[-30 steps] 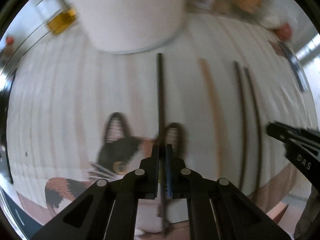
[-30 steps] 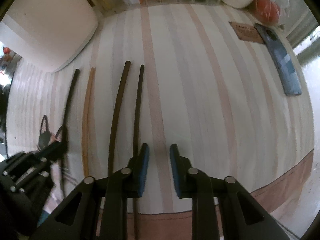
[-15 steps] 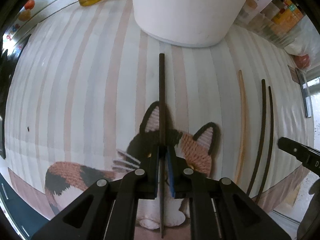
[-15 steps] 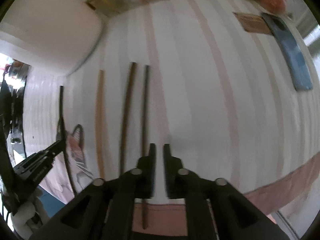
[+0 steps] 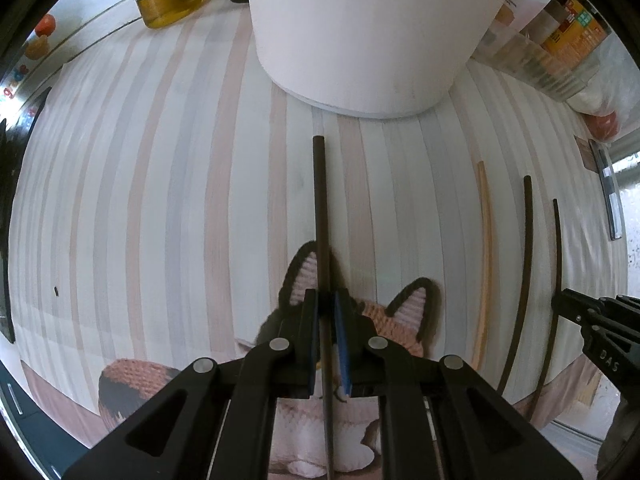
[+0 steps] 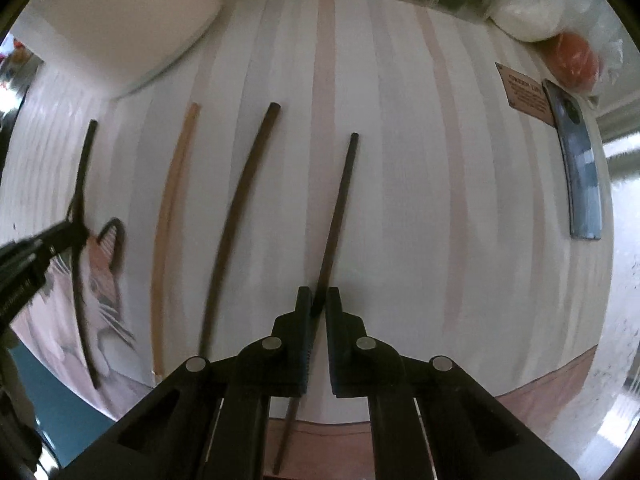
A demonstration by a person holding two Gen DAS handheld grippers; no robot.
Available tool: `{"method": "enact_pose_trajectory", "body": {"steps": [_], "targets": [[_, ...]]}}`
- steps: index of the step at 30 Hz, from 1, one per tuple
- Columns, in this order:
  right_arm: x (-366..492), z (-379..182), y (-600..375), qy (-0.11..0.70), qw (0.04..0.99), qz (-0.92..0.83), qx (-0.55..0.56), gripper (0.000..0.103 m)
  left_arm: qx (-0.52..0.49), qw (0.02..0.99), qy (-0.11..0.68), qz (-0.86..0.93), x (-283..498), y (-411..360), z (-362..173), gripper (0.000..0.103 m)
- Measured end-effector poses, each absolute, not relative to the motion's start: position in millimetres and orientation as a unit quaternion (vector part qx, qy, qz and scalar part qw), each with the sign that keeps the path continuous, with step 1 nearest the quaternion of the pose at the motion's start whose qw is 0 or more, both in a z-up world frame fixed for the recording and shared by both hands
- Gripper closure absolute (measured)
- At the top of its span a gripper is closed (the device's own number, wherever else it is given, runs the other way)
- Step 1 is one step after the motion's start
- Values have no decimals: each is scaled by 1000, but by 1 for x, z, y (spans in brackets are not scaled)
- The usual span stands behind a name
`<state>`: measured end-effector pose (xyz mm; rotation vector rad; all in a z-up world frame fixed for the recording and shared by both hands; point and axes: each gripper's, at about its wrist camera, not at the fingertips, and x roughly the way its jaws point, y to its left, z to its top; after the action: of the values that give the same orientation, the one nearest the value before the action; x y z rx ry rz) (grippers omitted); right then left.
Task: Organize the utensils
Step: 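Grasp a dark chopstick with the left tool while the right grasps another dark one, then lift both dark chopsticks and carry them up over the holder slots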
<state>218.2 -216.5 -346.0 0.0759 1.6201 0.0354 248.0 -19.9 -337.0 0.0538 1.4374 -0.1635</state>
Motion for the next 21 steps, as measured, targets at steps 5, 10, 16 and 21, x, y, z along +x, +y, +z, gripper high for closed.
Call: {"method": "enact_pose_trajectory", "body": {"steps": [5, 10, 16, 21], "targets": [[233, -344, -246, 726, 687, 14, 45, 96, 25, 757, 650, -59, 254, -29, -332, 99], [232, -342, -260, 719, 691, -1, 72, 97, -11, 753, 657, -33, 264, -2, -333, 99], [254, -353, -278, 728, 681, 2, 83, 96, 0, 751, 658, -48, 272, 11, -333, 97], [282, -354, -285, 727, 680, -2, 89, 96, 17, 752, 657, -54, 274, -5, -333, 97]]}}
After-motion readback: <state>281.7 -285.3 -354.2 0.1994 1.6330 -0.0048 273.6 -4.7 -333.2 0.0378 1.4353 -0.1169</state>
